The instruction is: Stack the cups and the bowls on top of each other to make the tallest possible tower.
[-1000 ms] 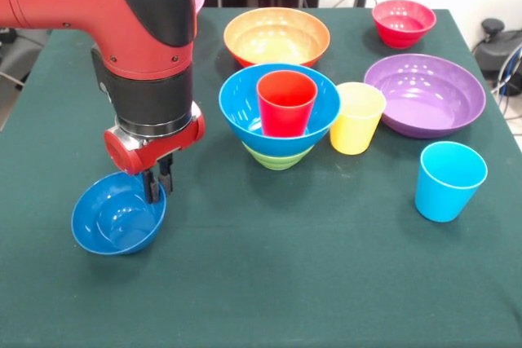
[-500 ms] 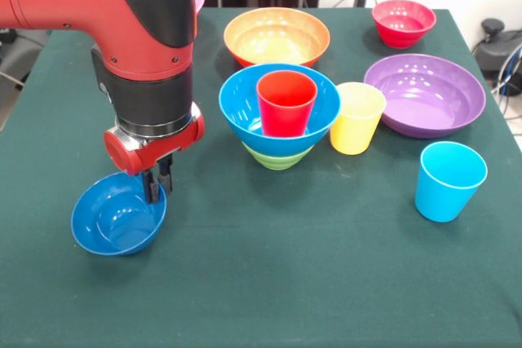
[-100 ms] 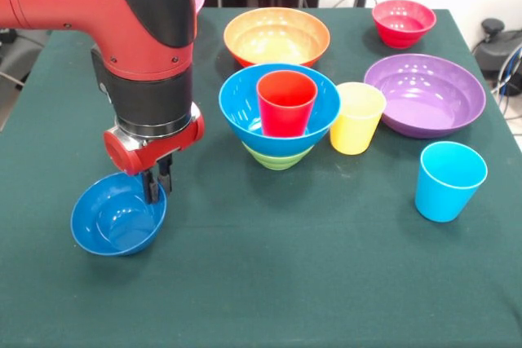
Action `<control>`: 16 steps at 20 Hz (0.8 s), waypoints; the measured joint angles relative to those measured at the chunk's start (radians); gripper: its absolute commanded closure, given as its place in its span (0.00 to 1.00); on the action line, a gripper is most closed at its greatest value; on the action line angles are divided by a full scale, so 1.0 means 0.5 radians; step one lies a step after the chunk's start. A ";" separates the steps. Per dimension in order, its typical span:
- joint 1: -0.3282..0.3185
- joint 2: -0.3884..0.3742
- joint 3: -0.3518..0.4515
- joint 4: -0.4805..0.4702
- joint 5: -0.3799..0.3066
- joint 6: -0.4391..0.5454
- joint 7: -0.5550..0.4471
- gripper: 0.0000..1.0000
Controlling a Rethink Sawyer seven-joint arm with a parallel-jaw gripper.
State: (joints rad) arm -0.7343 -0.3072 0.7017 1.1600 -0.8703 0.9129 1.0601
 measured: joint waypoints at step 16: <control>-0.034 -0.174 0.000 0.121 0.074 0.000 0.000 1.00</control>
State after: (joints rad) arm -0.7513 -0.3944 0.7015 1.2203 -0.8335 0.9128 1.0601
